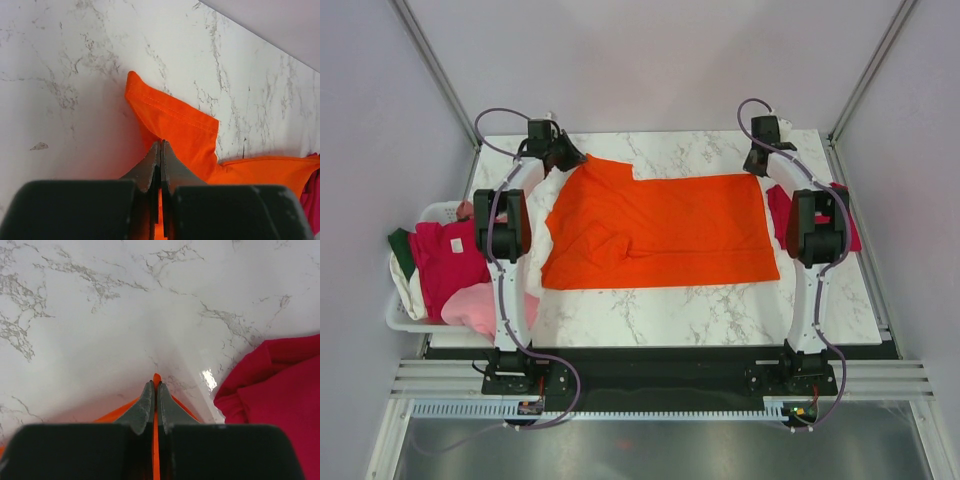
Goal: Fold and stack the t-shirts
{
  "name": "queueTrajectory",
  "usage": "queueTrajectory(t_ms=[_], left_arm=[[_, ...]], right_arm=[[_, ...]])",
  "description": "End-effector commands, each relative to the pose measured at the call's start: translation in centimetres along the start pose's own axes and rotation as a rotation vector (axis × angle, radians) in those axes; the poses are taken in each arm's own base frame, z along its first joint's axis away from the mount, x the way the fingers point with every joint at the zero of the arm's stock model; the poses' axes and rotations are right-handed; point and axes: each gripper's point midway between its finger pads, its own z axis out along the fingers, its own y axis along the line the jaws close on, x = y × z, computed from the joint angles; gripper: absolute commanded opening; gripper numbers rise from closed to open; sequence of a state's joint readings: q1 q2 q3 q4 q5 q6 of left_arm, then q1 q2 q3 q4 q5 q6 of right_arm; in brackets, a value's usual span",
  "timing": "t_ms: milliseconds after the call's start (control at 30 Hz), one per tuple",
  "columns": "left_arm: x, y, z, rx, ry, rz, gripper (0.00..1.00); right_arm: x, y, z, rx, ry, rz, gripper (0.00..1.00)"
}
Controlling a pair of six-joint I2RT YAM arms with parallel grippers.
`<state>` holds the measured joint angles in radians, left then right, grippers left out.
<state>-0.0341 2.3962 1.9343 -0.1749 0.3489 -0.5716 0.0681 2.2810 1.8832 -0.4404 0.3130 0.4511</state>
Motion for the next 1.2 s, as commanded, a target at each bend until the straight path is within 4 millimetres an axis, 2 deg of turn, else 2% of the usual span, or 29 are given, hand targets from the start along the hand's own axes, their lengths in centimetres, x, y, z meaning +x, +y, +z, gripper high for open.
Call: queueTrajectory(t_ms=[0, 200, 267, 333, 400, 433, 467, 533, 567, 800, 867, 900, 933, 1000, 1033, 1100, 1167], left_arm=[[-3.7, -4.7, -3.5, 0.1, -0.099, 0.083, 0.02], [-3.9, -5.4, -5.8, 0.087, -0.121, 0.094, 0.02], [-3.2, -5.2, -6.2, 0.083, -0.108, 0.081, 0.02], [-3.3, -6.3, -7.3, 0.097, -0.117, 0.088, 0.02], [-2.3, -6.6, -7.7, 0.091, -0.106, 0.116, 0.02], [-2.9, -7.2, -8.9, 0.088, -0.132, 0.137, 0.02], [-2.0, -6.6, -9.0, 0.069, -0.118, 0.14, 0.02], [-1.9, -7.0, -10.3, 0.058, -0.134, 0.161, 0.02], [-0.9, -6.4, -10.4, 0.047, -0.117, 0.157, 0.02], [1.3, -7.6, -13.1, 0.06, -0.106, 0.205, 0.02], [2.2, -7.0, -13.5, 0.039, -0.096, 0.206, 0.02], [1.9, -7.3, -14.5, 0.035, -0.118, 0.216, 0.02], [2.8, -6.6, -14.7, 0.019, -0.105, 0.214, 0.02], [3.1, -6.8, -15.7, 0.011, -0.119, 0.222, 0.02], [4.0, -6.2, -15.9, 0.001, -0.105, 0.218, 0.02], [4.0, -6.5, -17.1, 0.002, -0.128, 0.224, 0.02], [5.2, -5.8, -17.6, -0.006, -0.122, 0.223, 0.02]], right_arm=[[-2.8, 0.2, -3.0, -0.024, -0.07, 0.02, 0.0], [-2.6, -0.3, -4.5, -0.036, -0.063, 0.019, 0.0], [-2.4, -0.5, -5.0, -0.042, -0.055, 0.021, 0.0], [-2.2, -0.6, -5.1, -0.046, -0.044, 0.022, 0.0], [-1.7, -0.8, -5.5, -0.05, -0.026, 0.02, 0.0], [-1.6, -0.9, -5.6, -0.05, -0.022, 0.02, 0.0], [-1.4, -1.1, -5.9, -0.052, -0.013, 0.019, 0.0], [-0.7, -1.5, -6.3, -0.049, 0.0, 0.01, 0.0], [-0.6, -1.6, -6.5, -0.046, 0.001, 0.007, 0.0], [1.4, -3.2, -8.1, -0.035, 0.033, -0.003, 0.0], [2.0, -3.8, -8.6, -0.025, 0.039, -0.005, 0.0], [2.1, -4.0, -8.8, -0.024, 0.042, -0.006, 0.0], [2.4, -4.3, -9.1, -0.022, 0.042, -0.007, 0.0], [2.6, -4.7, -9.6, -0.019, 0.043, -0.007, 0.0], [2.9, -5.1, -10.0, -0.015, 0.044, -0.007, 0.0], [3.2, -5.4, -10.5, -0.01, 0.043, -0.008, 0.0], [3.5, -5.9, -11.0, -0.003, 0.044, -0.008, 0.0]])
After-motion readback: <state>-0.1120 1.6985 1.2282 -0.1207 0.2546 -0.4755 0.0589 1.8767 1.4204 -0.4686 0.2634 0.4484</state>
